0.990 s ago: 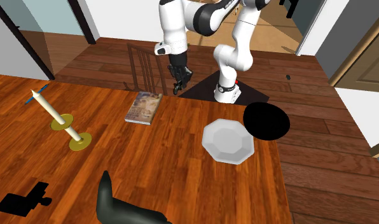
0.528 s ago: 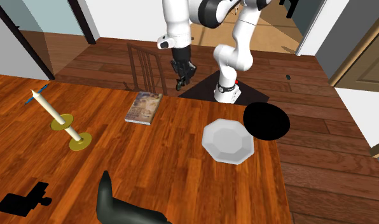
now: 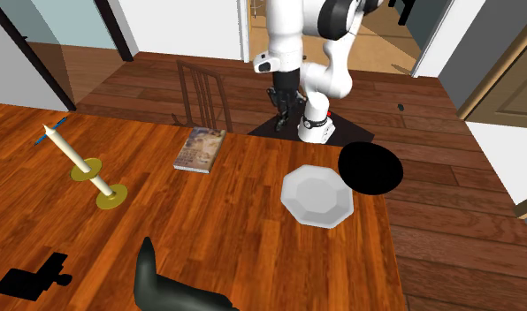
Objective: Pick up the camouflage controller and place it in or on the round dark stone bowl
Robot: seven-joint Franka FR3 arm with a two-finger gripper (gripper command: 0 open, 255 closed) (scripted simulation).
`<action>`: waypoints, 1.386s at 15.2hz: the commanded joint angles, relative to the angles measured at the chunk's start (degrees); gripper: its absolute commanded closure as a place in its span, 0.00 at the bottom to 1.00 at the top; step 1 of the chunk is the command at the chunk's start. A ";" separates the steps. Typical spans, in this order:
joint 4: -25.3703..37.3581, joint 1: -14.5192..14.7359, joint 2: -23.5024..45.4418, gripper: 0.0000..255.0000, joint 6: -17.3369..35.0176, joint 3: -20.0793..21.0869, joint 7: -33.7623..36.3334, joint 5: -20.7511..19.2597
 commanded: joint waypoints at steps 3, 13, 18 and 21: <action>-1.86 2.19 -2.29 1.00 0.41 4.34 5.45 2.46; -0.43 7.22 -2.56 1.00 1.51 15.81 19.33 8.32; 2.63 8.92 -0.16 1.00 2.60 22.00 26.51 10.32; 5.54 9.63 2.39 1.00 3.49 26.37 31.53 10.95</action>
